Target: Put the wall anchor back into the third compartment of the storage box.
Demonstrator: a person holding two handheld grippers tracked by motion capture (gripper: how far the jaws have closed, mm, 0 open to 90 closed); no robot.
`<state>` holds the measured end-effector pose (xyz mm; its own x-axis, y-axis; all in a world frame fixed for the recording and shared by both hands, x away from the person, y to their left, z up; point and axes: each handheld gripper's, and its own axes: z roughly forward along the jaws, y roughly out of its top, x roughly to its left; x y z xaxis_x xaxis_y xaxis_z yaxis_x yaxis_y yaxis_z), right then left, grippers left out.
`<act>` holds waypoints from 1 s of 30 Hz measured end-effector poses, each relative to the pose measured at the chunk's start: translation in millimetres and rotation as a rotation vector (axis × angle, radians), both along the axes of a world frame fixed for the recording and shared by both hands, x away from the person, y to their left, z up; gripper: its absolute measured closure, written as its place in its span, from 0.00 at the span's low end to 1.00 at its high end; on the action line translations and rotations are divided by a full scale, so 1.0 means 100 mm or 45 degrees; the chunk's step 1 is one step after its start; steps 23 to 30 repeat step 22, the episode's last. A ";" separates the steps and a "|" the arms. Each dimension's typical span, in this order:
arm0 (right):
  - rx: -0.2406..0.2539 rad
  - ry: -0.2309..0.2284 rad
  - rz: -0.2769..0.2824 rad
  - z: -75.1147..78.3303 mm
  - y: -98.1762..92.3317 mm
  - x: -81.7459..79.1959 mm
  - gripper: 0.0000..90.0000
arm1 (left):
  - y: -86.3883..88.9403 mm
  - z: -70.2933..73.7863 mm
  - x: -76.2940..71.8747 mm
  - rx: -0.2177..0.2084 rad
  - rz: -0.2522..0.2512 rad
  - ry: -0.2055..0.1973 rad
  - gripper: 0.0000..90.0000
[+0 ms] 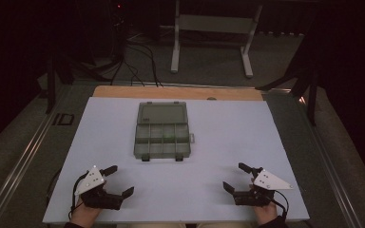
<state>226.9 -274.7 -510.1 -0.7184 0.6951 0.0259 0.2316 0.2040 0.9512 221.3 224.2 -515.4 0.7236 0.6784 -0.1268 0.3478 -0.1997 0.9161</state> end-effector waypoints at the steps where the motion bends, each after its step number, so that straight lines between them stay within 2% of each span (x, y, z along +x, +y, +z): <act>1: 0.002 0.000 -0.001 0.00 0.00 0.00 0.11 | 0.01 0.00 0.00 -0.002 0.003 -0.005 0.00; 15: -0.005 0.007 -0.001 -0.01 -0.01 0.00 0.11 | 0.03 -0.01 0.00 -0.012 0.023 -0.017 0.00; 19: -0.007 0.009 0.001 -0.02 -0.01 0.00 0.11 | 0.05 -0.01 0.01 -0.028 0.029 -0.009 0.00; 30: -0.007 0.012 0.000 -0.02 -0.01 0.01 0.11 | 0.05 -0.01 0.01 -0.030 0.029 -0.008 0.00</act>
